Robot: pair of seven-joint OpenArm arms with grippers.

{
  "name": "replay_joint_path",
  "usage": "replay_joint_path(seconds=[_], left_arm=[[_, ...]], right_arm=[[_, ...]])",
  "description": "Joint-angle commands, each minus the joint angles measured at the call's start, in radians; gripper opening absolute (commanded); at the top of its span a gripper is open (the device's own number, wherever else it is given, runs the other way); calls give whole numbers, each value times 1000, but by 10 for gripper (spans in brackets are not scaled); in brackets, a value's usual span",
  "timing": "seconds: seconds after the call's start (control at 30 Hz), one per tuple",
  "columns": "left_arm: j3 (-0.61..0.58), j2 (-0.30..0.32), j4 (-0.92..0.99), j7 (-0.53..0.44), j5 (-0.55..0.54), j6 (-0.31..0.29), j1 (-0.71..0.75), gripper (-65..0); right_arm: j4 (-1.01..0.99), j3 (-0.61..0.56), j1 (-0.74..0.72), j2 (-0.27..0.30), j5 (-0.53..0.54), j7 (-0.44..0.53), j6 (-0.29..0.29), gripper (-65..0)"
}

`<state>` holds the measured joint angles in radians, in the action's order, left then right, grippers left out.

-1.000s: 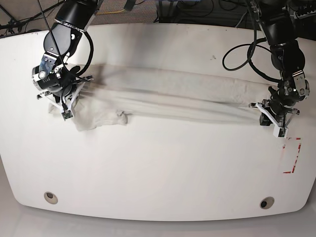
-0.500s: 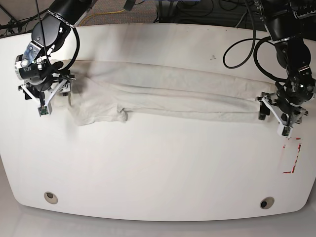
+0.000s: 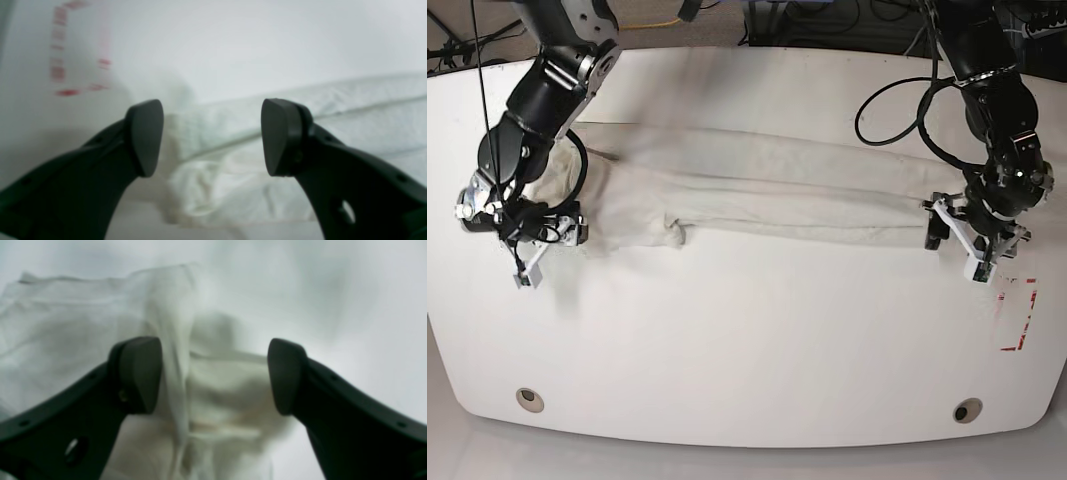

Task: Fold the T-shirt properly
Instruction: 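Release and regrasp the folded strip's ends with both grippers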

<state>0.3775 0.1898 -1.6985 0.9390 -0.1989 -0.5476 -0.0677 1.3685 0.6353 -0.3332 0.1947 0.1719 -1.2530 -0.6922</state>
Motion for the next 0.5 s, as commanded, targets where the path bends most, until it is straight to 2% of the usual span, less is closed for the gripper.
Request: replay_joint_path(seconds=[0.0,0.2,0.27,0.37,0.43,0.47], left_arm=[[-5,9,30,-25,-7,2,-11,-222],[-1,-11,110,-25,-7,2,-10,-224],[1,-9,122,-25,-7,2,-5,-224],[1,12,134,-25,-7,2,9,-224],[-2,21,139,-25,-7,2,10,-224],[-1,21,140,-25,-7,2,10,-224]], right_arm=[[-79,1,-66,18,21,28,-6,-176],[-212,1,-122,16,22,54,-6,-181],[-240,1,-122,16,22,60,-6,-217],[-271,1,-120,-2,22,86,-6,-361],[-268,1,-114,-10,21,95,-6,-522],[-268,1,-114,-10,21,95,-6,-575]])
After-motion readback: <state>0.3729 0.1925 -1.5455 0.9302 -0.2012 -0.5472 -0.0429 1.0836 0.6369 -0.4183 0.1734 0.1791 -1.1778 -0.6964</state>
